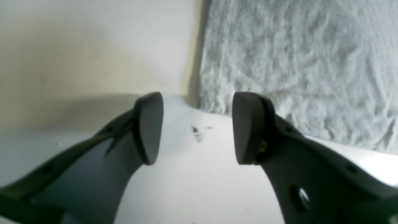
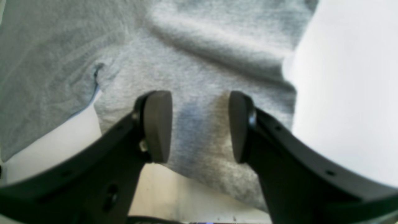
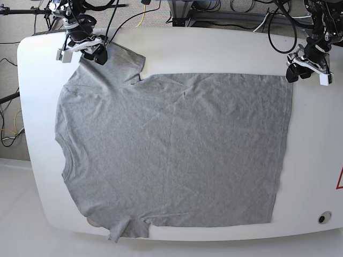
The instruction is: Fold the T-shirt properly
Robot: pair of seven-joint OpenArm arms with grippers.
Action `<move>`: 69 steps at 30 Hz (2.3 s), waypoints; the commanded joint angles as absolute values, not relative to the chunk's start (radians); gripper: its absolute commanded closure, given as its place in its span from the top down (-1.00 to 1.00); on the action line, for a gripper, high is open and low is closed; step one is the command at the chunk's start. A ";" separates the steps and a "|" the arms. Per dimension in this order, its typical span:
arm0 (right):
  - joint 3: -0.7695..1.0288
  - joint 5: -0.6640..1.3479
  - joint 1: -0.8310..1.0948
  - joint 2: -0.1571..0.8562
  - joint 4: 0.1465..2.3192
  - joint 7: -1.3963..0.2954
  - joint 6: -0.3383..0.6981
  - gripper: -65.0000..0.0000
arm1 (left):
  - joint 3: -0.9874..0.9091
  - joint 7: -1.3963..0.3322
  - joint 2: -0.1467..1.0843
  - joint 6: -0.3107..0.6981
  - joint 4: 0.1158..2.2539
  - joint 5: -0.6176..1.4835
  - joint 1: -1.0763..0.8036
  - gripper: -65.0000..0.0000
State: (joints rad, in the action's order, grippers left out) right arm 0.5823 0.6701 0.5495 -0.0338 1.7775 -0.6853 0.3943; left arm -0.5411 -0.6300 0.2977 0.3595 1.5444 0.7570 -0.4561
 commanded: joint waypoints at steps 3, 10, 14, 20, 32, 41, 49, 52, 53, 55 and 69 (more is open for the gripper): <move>0.589 0.677 0.559 -0.026 1.786 -0.682 0.401 -0.10 | -0.545 -0.612 0.315 0.359 1.553 0.770 -0.450 0.03; 0.604 0.683 0.556 -0.021 1.781 -0.680 0.400 -0.10 | -0.540 -0.615 0.315 0.352 1.563 0.760 -0.456 0.04; 0.606 0.683 0.556 -0.020 1.781 -0.681 0.399 -0.10 | -0.539 -0.616 0.316 0.352 1.561 0.760 -0.456 0.04; 0.603 0.689 0.555 -0.019 1.763 -0.677 0.399 -0.10 | -0.539 -0.616 0.315 0.356 1.555 0.763 -0.452 0.03; 0.604 0.690 0.543 -0.006 1.695 -0.686 0.399 -0.10 | -0.538 -0.620 0.313 0.354 1.557 0.763 -0.458 0.02; 0.600 0.688 0.538 -0.013 1.689 -0.685 0.399 -0.11 | -0.538 -0.620 0.312 0.359 1.554 0.765 -0.458 0.01; 0.600 0.695 0.544 -0.012 1.717 -0.679 0.406 -0.11 | -0.520 -0.626 0.306 0.355 1.554 0.763 -0.454 -0.01; 0.601 0.695 0.546 -0.013 1.723 -0.680 0.406 -0.11 | -0.515 -0.628 0.302 0.355 1.557 0.764 -0.453 -0.03; 0.602 0.699 0.544 -0.011 1.721 -0.675 0.411 -0.11 | -0.516 -0.631 0.297 0.354 1.556 0.763 -0.451 -0.05; 0.603 0.704 0.541 -0.008 1.719 -0.669 0.416 -0.10 | -0.516 -0.635 0.292 0.353 1.554 0.762 -0.449 -0.06; 0.603 0.715 0.537 -0.006 1.716 -0.658 0.420 -0.10 | -0.516 -0.629 0.292 0.353 1.551 0.761 -0.445 -0.04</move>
State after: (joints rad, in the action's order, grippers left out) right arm 0.6003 0.7155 0.5320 -0.0109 1.7111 -0.6537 0.4240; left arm -0.5106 -0.6361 0.2802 0.3492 1.5398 0.7567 -0.4435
